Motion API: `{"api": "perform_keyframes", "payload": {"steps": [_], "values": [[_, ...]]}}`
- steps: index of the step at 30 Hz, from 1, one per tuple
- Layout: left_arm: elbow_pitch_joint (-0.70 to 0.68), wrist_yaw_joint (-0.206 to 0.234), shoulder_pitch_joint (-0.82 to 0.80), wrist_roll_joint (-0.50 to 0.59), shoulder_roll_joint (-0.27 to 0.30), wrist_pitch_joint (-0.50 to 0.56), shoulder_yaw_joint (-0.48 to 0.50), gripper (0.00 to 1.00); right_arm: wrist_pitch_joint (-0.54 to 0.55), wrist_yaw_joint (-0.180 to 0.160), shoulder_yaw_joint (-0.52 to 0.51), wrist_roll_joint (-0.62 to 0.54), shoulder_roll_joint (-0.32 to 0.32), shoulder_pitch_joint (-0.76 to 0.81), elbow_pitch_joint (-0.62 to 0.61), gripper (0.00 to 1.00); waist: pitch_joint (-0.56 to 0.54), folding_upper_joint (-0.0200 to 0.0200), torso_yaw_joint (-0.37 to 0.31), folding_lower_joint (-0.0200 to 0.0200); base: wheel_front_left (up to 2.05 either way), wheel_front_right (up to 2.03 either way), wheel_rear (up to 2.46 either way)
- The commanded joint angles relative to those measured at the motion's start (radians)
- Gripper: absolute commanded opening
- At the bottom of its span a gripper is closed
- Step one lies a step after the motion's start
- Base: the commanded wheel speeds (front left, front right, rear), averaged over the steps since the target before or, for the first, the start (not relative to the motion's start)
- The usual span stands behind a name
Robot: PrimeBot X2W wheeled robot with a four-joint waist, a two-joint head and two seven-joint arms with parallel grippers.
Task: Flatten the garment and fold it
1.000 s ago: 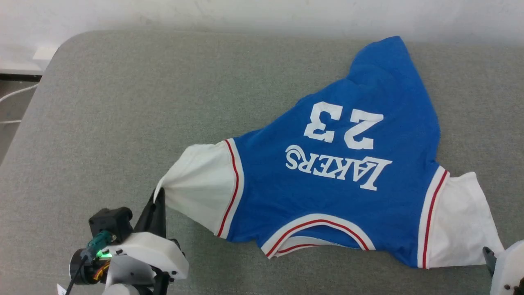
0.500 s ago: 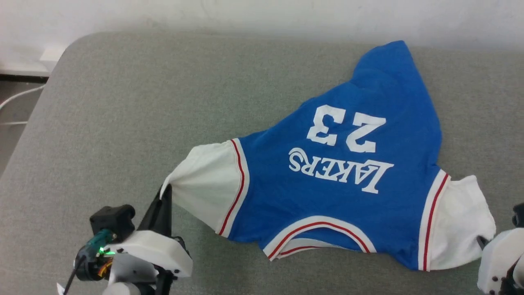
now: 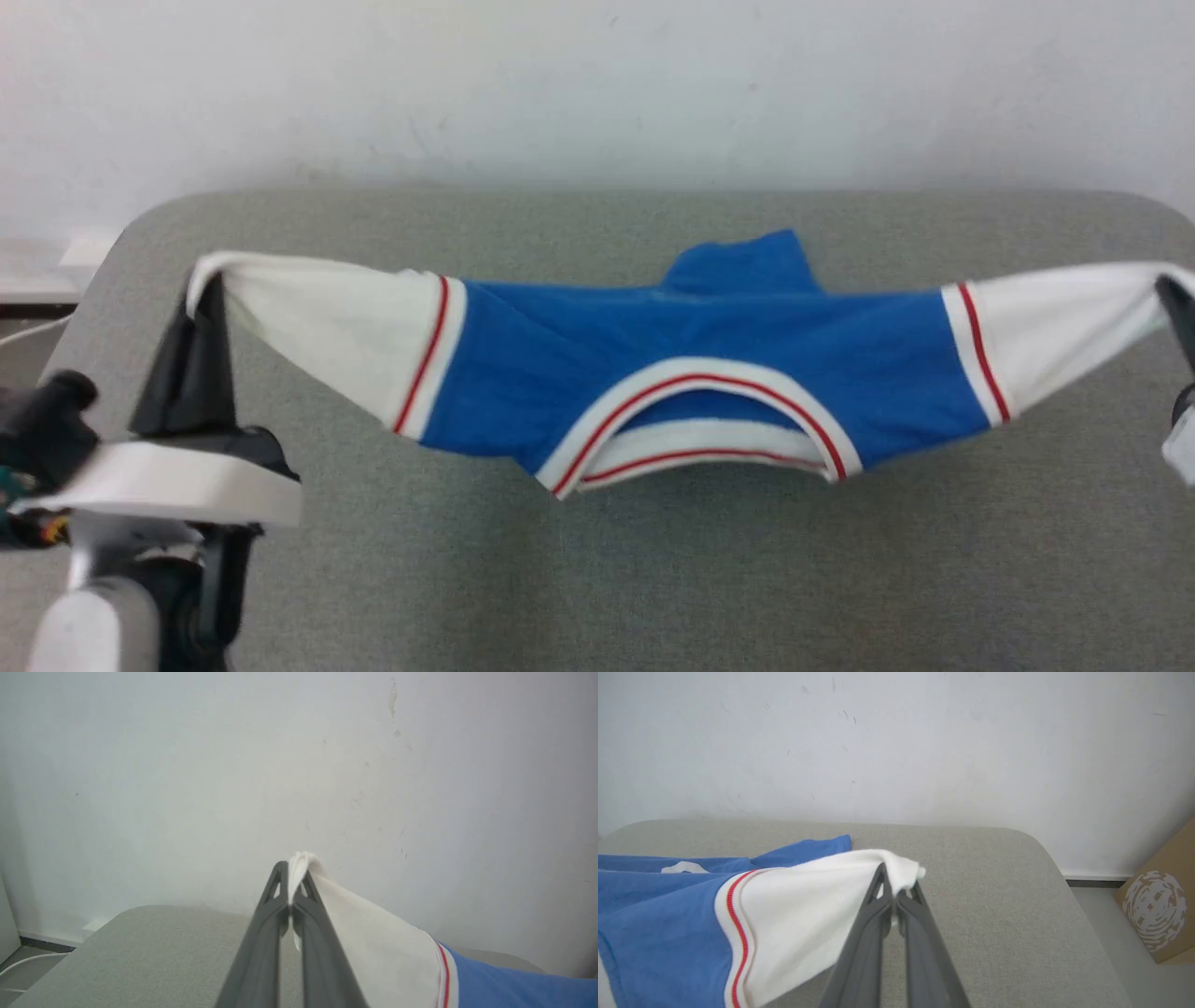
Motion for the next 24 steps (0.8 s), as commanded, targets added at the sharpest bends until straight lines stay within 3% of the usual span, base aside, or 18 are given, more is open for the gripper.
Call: {"api": "perform_keyframes", "payload": {"steps": [1, 12, 18, 24], "values": [[-0.013, 0.009, -0.021, -0.009, 0.009, 0.003, 0.01, 0.0, 0.004, -0.001, 0.0, 0.01, -0.003, -0.024, -0.01, 0.0, -0.03, 0.0, -0.028, 0.0001, 0.0, 0.0, 0.0], [-0.126, 0.015, -0.224, -0.083, 0.09, 0.075, 0.102, 0.0, 0.043, -0.001, 0.013, 0.081, -0.052, -0.301, -0.072, 0.0, -0.034, 0.0, -0.049, 0.0001, 0.0, 0.0, 0.0], [-0.084, 0.0, -0.367, -0.088, 0.162, 0.124, 0.112, 0.0, 0.043, -0.001, 0.035, 0.087, -0.07, -0.457, -0.009, 0.0, 0.008, 0.0, -0.056, 0.0001, 0.0, 0.0, 0.0], [0.007, -0.029, -0.534, -0.066, 0.234, 0.161, 0.078, 0.0, 0.015, -0.001, 0.105, 0.083, -0.11, -0.626, 0.083, 0.0, 0.121, 0.0, -0.061, 0.0001, 0.0, 0.0, 0.0]]}}
